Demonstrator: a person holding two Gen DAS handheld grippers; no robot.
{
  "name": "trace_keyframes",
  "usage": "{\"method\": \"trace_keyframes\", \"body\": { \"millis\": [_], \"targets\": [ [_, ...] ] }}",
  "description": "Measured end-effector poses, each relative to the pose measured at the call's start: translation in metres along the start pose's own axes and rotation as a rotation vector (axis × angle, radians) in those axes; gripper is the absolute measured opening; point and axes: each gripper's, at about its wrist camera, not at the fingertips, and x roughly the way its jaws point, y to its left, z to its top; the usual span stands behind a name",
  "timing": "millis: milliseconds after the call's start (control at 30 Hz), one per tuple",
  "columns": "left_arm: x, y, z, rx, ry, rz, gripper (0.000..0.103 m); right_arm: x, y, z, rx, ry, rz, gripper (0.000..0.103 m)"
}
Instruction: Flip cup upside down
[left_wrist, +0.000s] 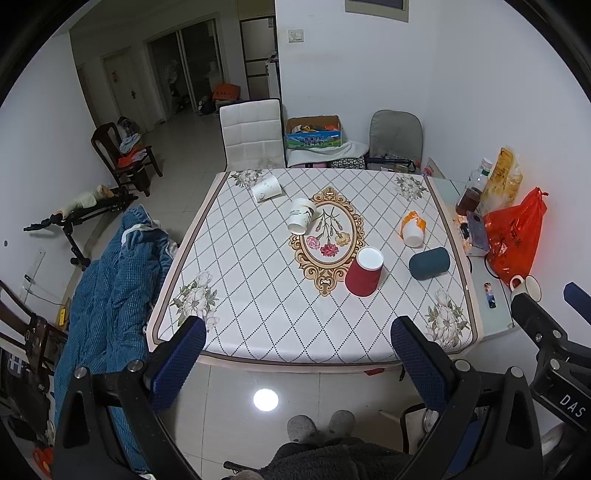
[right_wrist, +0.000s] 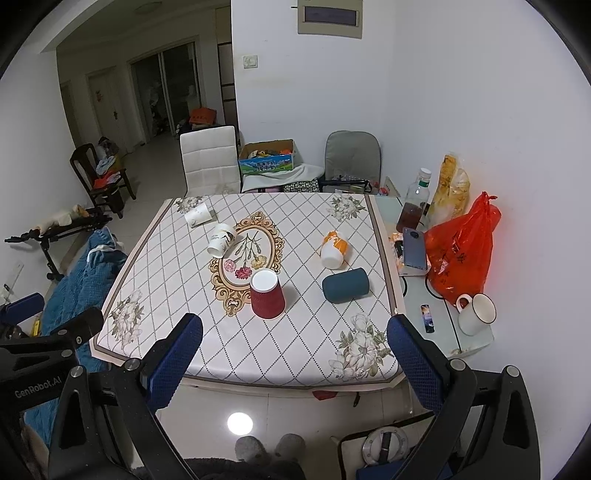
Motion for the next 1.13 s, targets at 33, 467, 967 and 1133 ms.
{"method": "trace_keyframes", "body": {
  "millis": [33,467,967,1133],
  "targets": [
    [0.000,0.000,-0.001,0.001,0.000,0.000,0.102,0.000,0.000,0.000,0.000,0.000,0.001,0.102],
    [0.000,-0.002,0.000,-0.001,0.001,0.001,0.102,0.000,-0.002,-0.003,-0.003,0.004,0.006,0.102],
    [-0.003,-0.004,-0.005,-0.007,-0.003,0.007,0.102,0.000,-0.007,-0.004,0.001,0.007,0.017,0.102],
    [-0.005,-0.009,-0.009,-0.016,-0.005,0.008,0.102,0.000,-0.010,-0.004,0.000,0.007,0.019,0.102]
  ]
}}
